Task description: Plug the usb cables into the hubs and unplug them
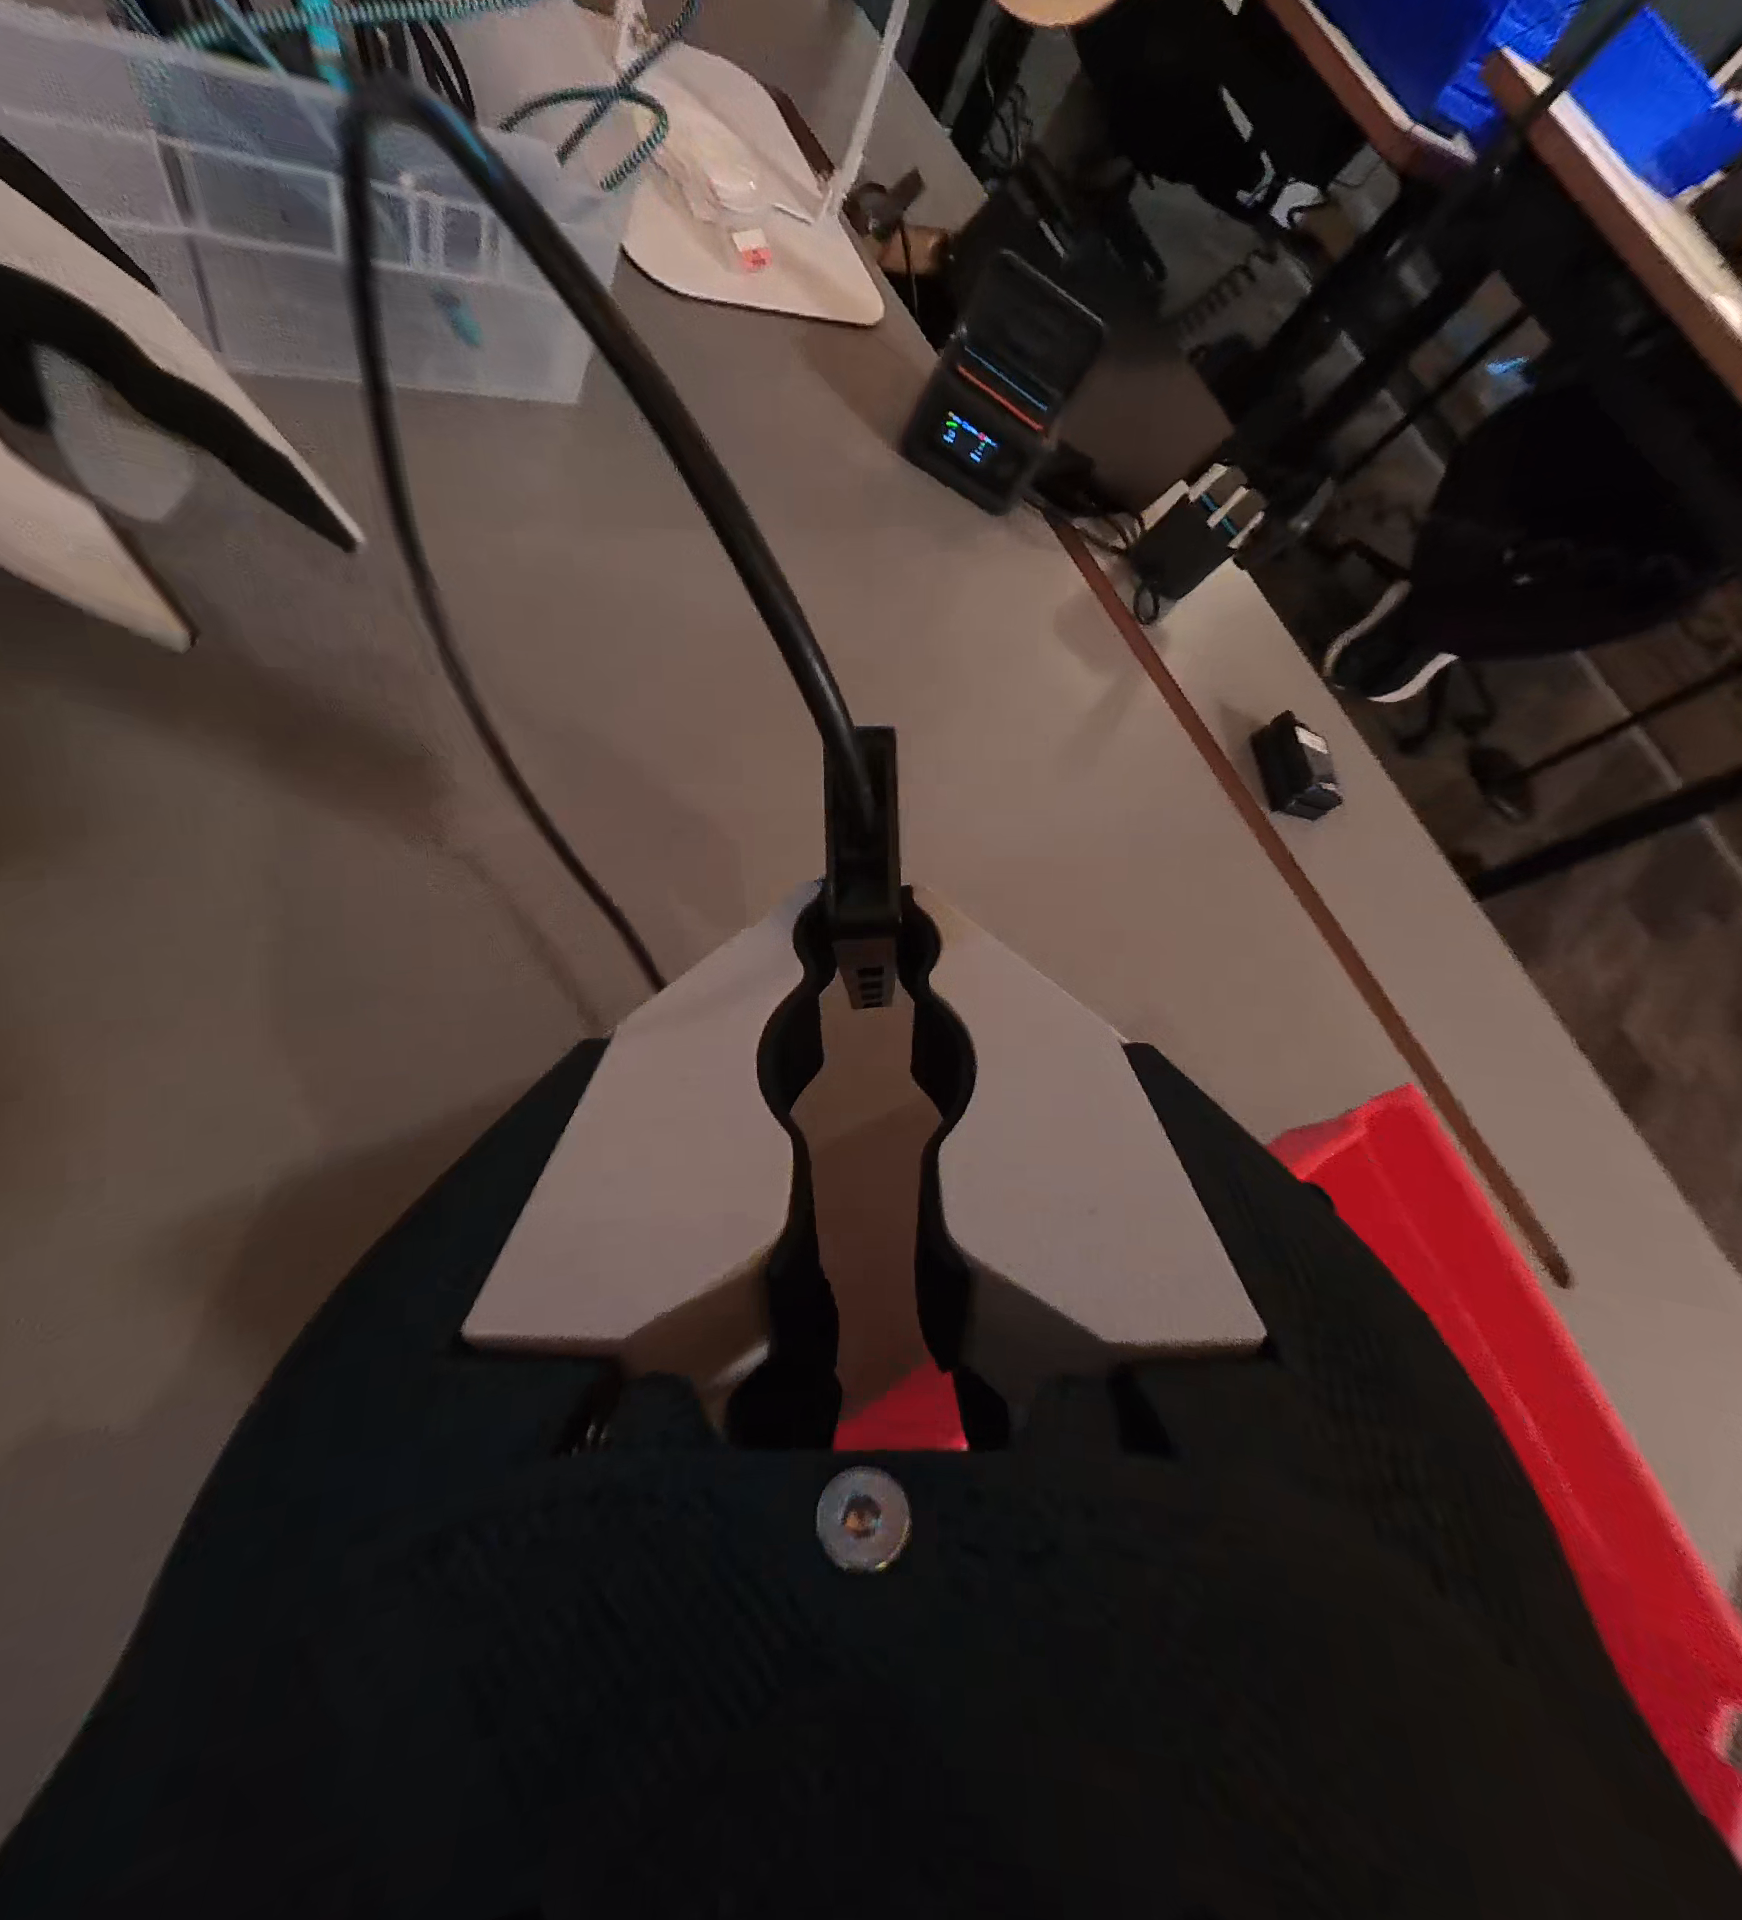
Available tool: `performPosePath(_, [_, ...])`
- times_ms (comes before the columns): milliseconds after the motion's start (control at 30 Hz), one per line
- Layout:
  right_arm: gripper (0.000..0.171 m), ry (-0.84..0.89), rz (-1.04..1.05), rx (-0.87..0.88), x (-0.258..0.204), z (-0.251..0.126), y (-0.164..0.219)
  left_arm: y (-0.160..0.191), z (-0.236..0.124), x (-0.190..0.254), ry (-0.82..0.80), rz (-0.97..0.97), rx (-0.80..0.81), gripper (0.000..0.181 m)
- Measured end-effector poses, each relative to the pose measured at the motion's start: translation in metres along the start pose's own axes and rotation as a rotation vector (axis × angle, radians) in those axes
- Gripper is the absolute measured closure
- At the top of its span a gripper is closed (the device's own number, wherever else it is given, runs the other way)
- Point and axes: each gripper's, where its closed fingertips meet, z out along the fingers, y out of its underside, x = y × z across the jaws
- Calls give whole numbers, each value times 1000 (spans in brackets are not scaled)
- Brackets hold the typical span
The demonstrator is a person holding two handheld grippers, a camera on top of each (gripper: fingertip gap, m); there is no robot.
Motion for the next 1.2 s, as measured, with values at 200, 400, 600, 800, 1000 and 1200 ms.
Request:
performPosePath(200, [163,-113,33,22,-16,1,3,4,20,-3,-22,10,-76,124])
performPosePath(400, [163,-196,4,3,-30,3,9,7,33,17,71,130,-142,181])
performPosePath(600, [163,-609,-13,45,-93,-13,9,-34,28,18,10,226,9,181])
performPosePath(800, [163,-630,-86,19,-117,5,14,-63,29,35,106,189,89,181])
performPosePath(1000, [163,-448,27,119,-56,-12,-12,-65,18,54,233,164,97,181])
performPosePath(1200, [163,-246,123,261,63,-73,-75,-85,6,47,167,196,305,95])
